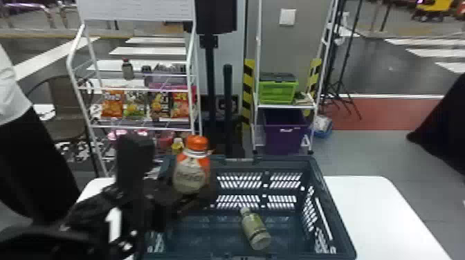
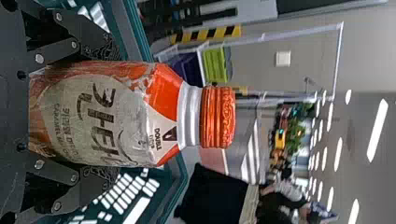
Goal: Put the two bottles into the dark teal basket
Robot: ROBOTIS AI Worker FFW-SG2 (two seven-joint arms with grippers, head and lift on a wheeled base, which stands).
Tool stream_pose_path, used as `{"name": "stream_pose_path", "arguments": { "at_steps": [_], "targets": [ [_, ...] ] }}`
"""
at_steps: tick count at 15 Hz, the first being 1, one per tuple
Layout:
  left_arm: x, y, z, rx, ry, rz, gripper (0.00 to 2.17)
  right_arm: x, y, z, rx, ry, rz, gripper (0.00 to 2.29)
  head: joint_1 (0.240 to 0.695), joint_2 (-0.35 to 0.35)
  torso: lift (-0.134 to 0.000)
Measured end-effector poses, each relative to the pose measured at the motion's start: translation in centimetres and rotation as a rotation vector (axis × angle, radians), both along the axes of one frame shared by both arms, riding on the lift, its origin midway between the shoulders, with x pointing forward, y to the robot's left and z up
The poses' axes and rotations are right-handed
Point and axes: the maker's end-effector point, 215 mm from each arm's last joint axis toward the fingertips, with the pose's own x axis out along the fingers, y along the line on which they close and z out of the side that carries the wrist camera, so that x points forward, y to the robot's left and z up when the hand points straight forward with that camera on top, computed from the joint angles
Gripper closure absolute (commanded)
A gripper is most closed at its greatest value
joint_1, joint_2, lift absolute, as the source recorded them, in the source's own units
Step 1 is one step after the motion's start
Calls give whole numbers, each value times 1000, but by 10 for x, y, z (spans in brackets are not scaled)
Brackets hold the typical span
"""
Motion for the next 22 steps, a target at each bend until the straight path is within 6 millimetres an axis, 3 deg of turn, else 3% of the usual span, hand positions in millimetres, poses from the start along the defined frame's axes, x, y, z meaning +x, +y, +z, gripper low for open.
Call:
{"name": "stream_pose_path", "arguments": {
  "at_steps": [2, 5, 7, 10, 11, 12, 13, 14, 15, 19, 22],
  "targets": [
    [15, -35, -15, 18, 50, -106, 2145, -1, -3, -6, -2, 13, -4, 33, 499, 0, 0],
    [33, -69, -57, 83, 163, -229, 2145, -3, -9, -15, -10, 36, -12, 33, 499, 0, 0],
    [39, -83, -85, 141, 234, -303, 2145, -3, -13, -18, -13, 43, -17, 33, 499, 0, 0],
    [49, -85, -133, 267, 318, -379, 2142, -2, -16, -19, -19, 45, -22, 33, 499, 0, 0],
    [55, -80, -147, 312, 328, -403, 1997, -1, -17, -19, -19, 45, -22, 33, 499, 0, 0],
    [61, -74, -158, 358, 326, -411, 1612, 0, -16, -18, -19, 44, -21, 33, 499, 0, 0],
    [65, -71, -164, 390, 317, -415, 961, 0, -16, -18, -19, 44, -20, 33, 499, 0, 0],
    [67, -69, -166, 407, 308, -420, 238, 1, -16, -18, -19, 45, -20, 33, 499, 0, 0],
    [69, -69, -164, 411, 300, -422, 46, 3, -16, -19, -18, 47, -19, 33, 499, 0, 0],
    [79, -65, -139, 379, 256, -399, 26, 4, -16, -20, -18, 52, -19, 33, 499, 0, 0],
    [88, -53, -101, 314, 200, -344, 33, 3, -16, -18, -17, 49, -19, 33, 499, 0, 0]
  ]
}}
